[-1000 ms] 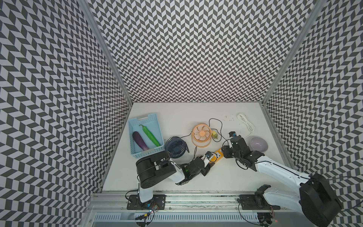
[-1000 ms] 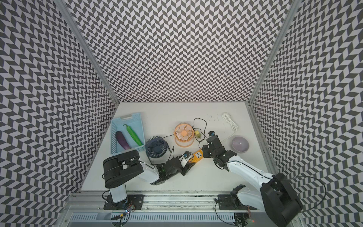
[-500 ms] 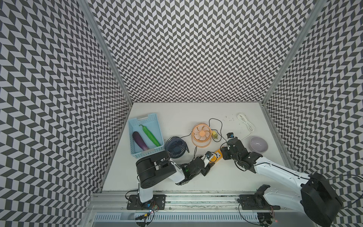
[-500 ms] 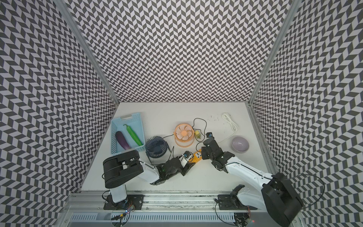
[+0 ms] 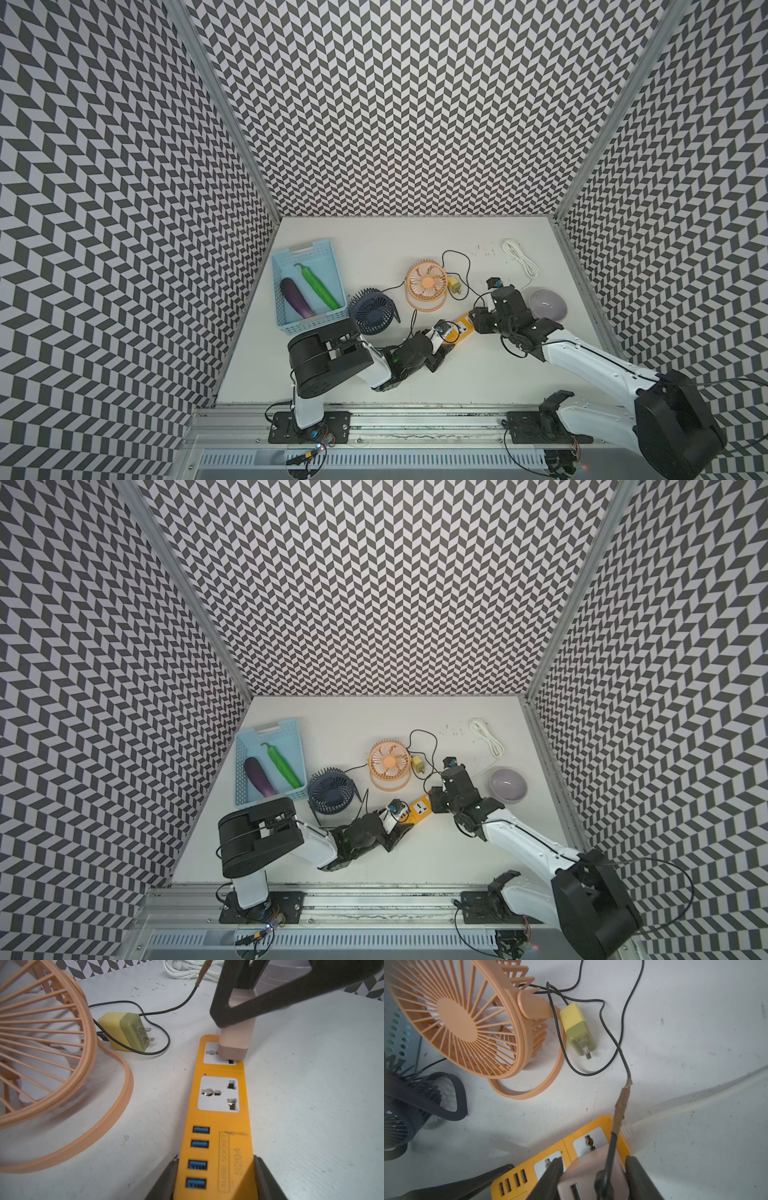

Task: Unplug the desk fan from the power strip
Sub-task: Remove the plug from the socket.

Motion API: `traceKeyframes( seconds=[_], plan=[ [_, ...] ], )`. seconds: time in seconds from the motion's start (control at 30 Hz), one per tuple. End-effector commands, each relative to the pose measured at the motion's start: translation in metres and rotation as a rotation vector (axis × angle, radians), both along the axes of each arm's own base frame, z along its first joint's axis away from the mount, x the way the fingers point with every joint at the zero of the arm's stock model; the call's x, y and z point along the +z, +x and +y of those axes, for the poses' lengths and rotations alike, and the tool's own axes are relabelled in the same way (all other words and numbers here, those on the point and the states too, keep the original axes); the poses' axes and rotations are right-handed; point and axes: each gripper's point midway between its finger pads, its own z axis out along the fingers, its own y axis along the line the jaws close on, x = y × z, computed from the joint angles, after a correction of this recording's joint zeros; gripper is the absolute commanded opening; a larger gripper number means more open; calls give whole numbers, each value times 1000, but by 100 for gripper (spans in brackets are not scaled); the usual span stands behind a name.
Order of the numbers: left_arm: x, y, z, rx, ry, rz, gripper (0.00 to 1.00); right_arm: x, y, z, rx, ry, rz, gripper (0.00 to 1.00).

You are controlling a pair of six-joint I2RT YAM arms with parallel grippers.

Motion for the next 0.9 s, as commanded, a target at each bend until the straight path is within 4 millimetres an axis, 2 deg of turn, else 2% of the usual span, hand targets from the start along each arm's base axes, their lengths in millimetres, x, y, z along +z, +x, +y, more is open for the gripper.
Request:
traceKeyframes(
  seconds=[0.0,0.1,0.23,0.3,0.47,0.67,0.87],
  plan=[
    [-42,-18,12,-48,141,81,31,32,8,28,78,130,-84,25],
    [-42,-18,12,-48,141,81,31,38,4,36,90,91,-112,25],
    [-42,-18,10,-52,139,83,31,36,-10,60,165,43,-110,25],
    [-43,-18,10,-53,141,84,31,35,-10,63,169,48,-105,25],
    [-42,-18,11,-51,140,82,31,41,-3,56,128,83,-115,24],
    [-41,-18,12,-50,138,79,31,35,8,31,75,139,-75,24],
    [-40,-18,12,-50,136,78,31,37,8,32,90,143,-76,24]
  ],
)
